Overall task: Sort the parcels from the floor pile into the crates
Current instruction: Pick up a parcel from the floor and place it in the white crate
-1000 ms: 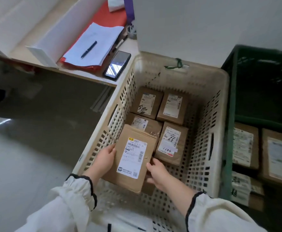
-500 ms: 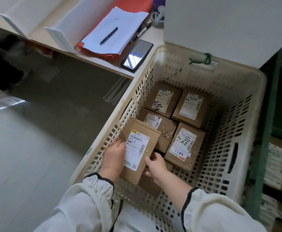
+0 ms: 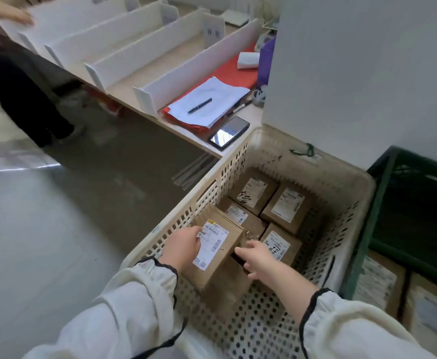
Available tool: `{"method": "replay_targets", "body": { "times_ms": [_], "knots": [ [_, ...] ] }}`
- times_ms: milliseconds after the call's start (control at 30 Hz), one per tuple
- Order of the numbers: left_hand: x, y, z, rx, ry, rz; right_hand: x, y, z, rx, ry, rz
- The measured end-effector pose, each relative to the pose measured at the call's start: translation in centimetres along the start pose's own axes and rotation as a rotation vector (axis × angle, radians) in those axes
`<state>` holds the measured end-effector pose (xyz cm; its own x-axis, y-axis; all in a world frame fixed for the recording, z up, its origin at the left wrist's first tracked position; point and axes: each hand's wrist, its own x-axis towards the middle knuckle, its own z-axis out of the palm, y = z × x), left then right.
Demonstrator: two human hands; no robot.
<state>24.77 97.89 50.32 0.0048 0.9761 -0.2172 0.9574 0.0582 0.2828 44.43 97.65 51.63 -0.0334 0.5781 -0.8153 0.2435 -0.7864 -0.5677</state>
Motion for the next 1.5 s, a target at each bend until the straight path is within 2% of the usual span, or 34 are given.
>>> {"method": "replay_targets", "body": {
  "times_ms": [133, 267, 500, 600, 700, 833, 933, 1067, 1267, 1500],
  "knots": [
    [-2.2, 1.1, -2.8, -0.041, 0.024, -0.025, -3.8, -2.2, -0.5, -0.005, -0.034, -0.042],
    [-5.6, 0.4, -6.3, -0.163, 0.002, -0.029, -7.1, -4.4, 0.1, -0.219, -0.056, -0.150],
    [-12.3, -6.6, -13.5, -0.242, 0.183, -0.141, -13.2, -9.2, 5.1, -0.758, 0.053, -0.546],
    [-16.7, -11.3, -15.4, -0.283, 0.275, -0.242, -15.3, -10.0, 10.3, -0.936, 0.079, -0.710],
    [-23.4, -17.1, -16.4, -0.305, 0.316, -0.380, -17.7, -10.0, 17.9, -1.220, 0.088, -0.947],
    [-36.2, -25.3, -16.7, -0.304, 0.340, -0.584, -21.9, -7.2, 31.9, -1.446, -0.078, -1.142],
    [-47.0, -31.6, -17.1, -0.299, 0.368, -0.770, -25.0, -3.5, 42.7, -1.526, -0.219, -1.204],
    [-60.6, -37.3, -16.5, -0.292, 0.483, -1.015, -29.4, 3.0, 55.2, -1.545, -0.444, -1.303],
    [-77.2, -40.2, -12.3, -0.392, 0.565, -1.328, -36.3, 13.3, 68.2, -1.691, -0.775, -1.433],
    [-89.2, -39.8, -7.6, -0.510, 0.777, -1.632, -43.0, 22.1, 79.0, -2.023, -0.968, -1.821]
  ]
}}
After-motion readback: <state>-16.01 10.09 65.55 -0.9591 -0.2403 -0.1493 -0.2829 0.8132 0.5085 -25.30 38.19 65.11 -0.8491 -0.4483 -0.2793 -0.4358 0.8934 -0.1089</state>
